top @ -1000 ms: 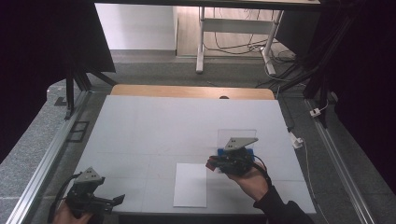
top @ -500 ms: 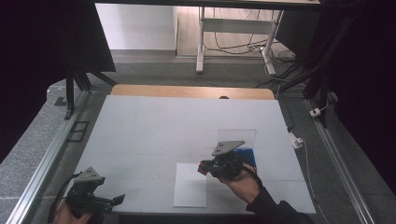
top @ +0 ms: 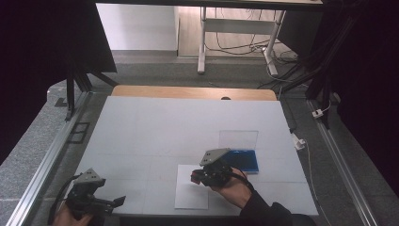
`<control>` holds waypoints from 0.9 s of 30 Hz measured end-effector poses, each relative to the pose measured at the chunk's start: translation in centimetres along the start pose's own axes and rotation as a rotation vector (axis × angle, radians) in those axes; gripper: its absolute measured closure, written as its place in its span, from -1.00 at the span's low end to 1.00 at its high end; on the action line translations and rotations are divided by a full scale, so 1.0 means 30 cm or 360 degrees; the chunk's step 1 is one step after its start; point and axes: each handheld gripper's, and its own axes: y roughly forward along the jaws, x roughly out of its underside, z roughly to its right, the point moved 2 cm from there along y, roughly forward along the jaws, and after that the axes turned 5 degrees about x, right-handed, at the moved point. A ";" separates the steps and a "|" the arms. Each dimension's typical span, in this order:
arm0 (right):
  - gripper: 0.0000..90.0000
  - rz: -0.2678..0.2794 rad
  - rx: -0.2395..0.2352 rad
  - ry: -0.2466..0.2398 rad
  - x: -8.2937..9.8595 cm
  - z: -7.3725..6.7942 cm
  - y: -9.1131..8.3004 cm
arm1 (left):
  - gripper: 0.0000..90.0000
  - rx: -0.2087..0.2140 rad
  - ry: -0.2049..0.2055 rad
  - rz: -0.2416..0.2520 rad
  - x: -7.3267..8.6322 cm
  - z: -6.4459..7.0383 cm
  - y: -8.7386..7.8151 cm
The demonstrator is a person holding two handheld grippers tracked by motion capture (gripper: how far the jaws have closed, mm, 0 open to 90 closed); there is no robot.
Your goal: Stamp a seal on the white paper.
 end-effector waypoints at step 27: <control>0.78 -0.0049 -0.0014 -0.0094 0.025 -0.034 0.067 | -1.00 -0.0004 0.0012 -0.0002 0.000 0.002 0.000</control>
